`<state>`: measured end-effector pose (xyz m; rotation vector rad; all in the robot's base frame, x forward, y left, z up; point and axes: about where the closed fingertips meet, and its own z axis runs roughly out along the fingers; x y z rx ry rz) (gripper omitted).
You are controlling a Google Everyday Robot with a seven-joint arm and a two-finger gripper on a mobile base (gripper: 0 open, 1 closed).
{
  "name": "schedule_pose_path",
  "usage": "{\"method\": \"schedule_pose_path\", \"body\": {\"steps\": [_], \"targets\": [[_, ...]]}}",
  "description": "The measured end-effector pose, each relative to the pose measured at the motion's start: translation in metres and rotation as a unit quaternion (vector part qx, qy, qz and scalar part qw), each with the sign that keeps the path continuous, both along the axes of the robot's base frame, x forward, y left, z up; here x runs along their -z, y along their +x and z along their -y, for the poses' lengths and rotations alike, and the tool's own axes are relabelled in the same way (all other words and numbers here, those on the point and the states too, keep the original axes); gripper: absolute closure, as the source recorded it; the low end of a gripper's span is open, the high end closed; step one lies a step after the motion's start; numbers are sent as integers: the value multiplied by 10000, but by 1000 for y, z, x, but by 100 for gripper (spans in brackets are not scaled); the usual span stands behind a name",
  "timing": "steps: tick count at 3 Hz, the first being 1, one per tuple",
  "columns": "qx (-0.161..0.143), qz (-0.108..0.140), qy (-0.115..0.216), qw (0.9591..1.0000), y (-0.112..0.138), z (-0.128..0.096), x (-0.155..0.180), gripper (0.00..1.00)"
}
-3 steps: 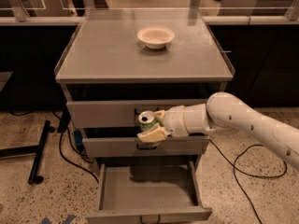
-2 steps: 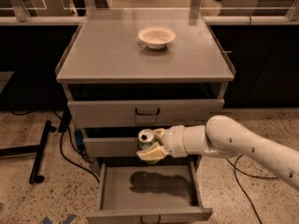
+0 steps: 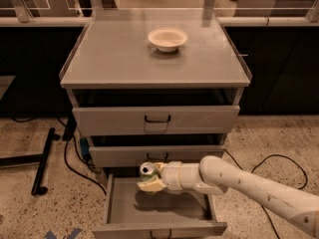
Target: Place green can into bottom drawer
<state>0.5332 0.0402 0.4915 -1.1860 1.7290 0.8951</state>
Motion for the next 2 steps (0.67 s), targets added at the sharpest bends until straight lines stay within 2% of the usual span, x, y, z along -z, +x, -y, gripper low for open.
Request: {"method": "schedule_pose_path", "body": {"steps": [1, 2], "targets": [[56, -242, 165, 9996, 14, -20, 76, 100], [106, -636, 334, 9974, 13, -42, 164, 100]]}}
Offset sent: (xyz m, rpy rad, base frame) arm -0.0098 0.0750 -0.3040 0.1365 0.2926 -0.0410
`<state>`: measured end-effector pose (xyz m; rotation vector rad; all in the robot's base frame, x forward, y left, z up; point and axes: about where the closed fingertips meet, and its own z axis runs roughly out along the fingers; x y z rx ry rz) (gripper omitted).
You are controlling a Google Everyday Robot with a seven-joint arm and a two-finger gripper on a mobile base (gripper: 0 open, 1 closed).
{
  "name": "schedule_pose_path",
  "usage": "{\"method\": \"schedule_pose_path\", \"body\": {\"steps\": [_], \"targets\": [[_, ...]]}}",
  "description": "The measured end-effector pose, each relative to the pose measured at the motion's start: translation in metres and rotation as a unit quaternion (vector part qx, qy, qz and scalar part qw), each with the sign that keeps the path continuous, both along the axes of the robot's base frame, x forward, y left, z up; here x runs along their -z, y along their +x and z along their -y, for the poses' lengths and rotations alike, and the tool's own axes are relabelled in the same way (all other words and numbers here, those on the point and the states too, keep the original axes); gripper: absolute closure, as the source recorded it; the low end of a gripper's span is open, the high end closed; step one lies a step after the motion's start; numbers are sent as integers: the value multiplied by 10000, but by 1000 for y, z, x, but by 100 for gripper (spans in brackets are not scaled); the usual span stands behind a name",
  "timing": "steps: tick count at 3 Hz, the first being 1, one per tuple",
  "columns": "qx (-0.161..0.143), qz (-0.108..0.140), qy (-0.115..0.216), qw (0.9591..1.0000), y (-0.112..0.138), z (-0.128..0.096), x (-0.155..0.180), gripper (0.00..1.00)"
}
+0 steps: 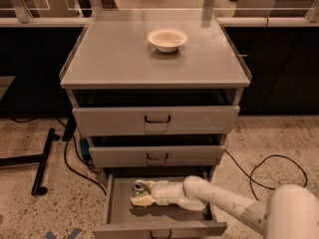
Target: Place green can into bottom drawer
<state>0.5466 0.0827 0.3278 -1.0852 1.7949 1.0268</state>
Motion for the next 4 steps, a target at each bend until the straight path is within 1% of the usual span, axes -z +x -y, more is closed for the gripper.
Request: {"method": "schedule_pose_path", "body": {"steps": [1, 2, 3, 4], "targets": [[22, -475, 156, 9987, -12, -22, 79, 100], [229, -787, 173, 9965, -20, -40, 128, 81], [231, -787, 173, 9965, -19, -40, 125, 57], [621, -805, 28, 9948, -13, -38, 136, 34]]}}
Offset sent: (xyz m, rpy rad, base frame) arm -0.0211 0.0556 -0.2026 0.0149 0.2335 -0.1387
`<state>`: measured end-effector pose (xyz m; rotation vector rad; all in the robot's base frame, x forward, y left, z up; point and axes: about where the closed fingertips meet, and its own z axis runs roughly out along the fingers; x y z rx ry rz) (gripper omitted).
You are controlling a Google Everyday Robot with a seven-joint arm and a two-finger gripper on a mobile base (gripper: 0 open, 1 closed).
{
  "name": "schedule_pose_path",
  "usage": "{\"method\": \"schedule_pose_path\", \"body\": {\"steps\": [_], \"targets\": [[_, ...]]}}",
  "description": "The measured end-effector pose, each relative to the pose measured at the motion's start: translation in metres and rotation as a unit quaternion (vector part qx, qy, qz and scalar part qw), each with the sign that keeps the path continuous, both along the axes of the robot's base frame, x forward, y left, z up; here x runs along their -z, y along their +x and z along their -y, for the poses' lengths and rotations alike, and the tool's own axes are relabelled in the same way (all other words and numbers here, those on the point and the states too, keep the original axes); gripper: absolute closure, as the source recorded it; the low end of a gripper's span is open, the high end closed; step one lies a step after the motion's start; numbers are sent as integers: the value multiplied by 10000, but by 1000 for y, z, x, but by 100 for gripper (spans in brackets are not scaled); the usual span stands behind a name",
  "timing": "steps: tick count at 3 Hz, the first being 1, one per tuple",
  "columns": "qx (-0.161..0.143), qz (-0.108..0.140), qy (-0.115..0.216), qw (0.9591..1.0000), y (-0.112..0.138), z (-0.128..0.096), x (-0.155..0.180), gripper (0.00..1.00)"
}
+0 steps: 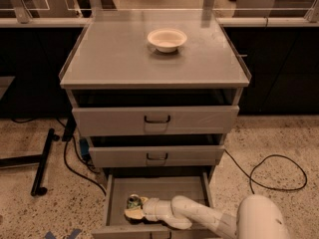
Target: Place green can into bottom drawer
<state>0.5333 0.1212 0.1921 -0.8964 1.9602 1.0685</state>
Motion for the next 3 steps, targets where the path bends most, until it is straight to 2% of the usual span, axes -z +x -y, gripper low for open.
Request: {"method": "schedule_pose_path", "body": {"steps": [1, 2, 3], "targets": [[580, -126, -231, 9980, 3, -3, 14, 12], [1086, -188, -585, 9922, 13, 2, 29, 0], [1342, -210, -792, 9876, 18, 7, 35, 0]]}}
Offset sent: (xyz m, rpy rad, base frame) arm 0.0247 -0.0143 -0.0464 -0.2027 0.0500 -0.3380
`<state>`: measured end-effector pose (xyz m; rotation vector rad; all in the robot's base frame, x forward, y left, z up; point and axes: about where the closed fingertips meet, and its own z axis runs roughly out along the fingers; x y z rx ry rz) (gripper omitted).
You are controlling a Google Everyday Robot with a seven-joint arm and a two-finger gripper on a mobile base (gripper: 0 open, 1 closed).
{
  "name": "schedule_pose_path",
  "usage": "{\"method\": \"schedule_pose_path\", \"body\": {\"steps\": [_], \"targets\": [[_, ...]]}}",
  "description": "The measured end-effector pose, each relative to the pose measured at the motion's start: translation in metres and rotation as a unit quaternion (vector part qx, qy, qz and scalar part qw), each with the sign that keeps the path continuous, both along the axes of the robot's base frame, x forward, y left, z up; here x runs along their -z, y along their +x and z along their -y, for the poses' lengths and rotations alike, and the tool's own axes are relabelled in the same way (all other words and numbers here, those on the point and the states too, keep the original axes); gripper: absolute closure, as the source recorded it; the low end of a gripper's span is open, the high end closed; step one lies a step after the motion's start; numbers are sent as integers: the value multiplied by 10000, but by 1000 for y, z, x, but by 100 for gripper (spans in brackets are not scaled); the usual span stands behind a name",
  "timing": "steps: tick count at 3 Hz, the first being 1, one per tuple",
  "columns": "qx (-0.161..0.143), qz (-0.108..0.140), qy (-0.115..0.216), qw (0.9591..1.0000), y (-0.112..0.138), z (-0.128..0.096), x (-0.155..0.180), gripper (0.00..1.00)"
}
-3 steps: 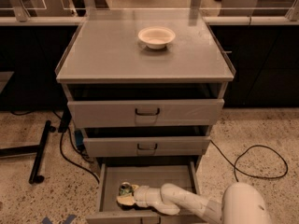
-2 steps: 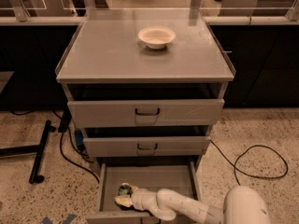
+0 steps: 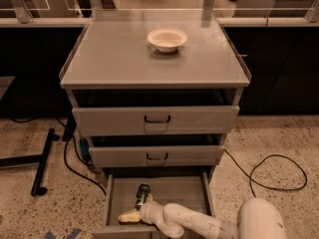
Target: Place green can into bottom drawer
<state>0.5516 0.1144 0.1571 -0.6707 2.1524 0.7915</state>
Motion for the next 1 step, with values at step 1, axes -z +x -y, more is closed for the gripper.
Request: {"method": "schedule_pose_path", "body": {"steps": [1], "targets": [[1, 0, -1, 10000, 0, 0, 0, 0]]}}
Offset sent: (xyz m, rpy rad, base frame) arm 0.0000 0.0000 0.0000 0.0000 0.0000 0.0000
